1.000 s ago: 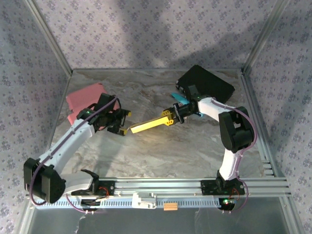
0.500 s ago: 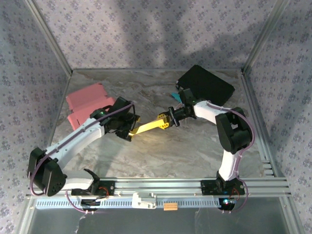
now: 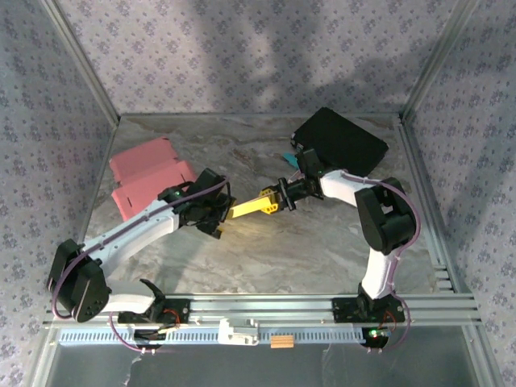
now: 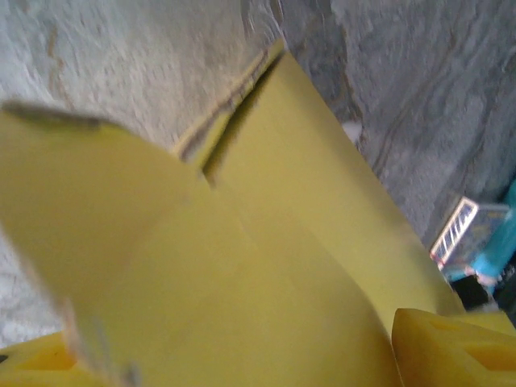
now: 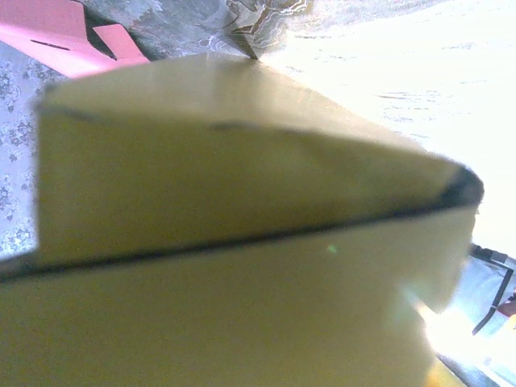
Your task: Fold the paper box
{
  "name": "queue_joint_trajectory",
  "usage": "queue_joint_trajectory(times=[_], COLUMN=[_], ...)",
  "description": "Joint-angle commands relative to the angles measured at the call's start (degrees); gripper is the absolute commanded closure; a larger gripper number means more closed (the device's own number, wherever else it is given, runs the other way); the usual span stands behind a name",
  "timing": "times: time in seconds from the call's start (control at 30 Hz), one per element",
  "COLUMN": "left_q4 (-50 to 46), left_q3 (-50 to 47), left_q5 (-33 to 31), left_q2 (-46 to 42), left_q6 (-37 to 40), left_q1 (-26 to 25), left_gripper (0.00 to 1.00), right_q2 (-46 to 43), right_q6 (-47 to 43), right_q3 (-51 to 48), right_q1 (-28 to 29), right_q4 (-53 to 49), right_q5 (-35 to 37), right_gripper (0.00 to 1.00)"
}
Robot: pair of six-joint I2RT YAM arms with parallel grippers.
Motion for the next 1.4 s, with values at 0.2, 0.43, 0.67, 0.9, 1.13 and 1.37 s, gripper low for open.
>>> queue_joint_trajectory(times=[0.2, 0.43, 0.67, 0.9, 1.13, 1.37], left_q4=[-0.65, -8.04, -18.61, -21.15, -20.47, -21.27], left_q3=[-0.97, 3.52, 11.89, 15.28, 16.49, 19.72], left_q5=[-11.8, -10.31, -5.83, -5.04, -5.28, -5.92], left_q2=[1.89, 5.16, 11.08, 14.57, 16.79, 19.0], left_q6=[-39.5, -39.14, -36.83, -35.36, -34.96, -34.53], left_q1=[-0.42, 0.76, 2.67, 4.51, 4.95, 5.75], left_gripper=[0.38, 0.43, 0.45, 0.46, 0.5, 0.57], right_q2=[-0.11, -1.55, -3.8, -8.84, -16.15, -24.14], right_q6=[5.76, 4.96, 5.75, -10.44, -12.24, -11.67], right_q3=[-3.59, -6.25, -9.06, -1.08, -1.08, -4.8], right_q1=[1.8, 1.78, 1.09, -4.8, -7.17, -6.38], right_q4=[1.42, -1.77, -2.23, -21.6, -23.07, -22.74], right_q5=[4.87, 6.33, 8.87, 17.45, 24.76, 30.05], right_gripper=[0.66, 0.58, 0.49, 0.27, 0.26, 0.31])
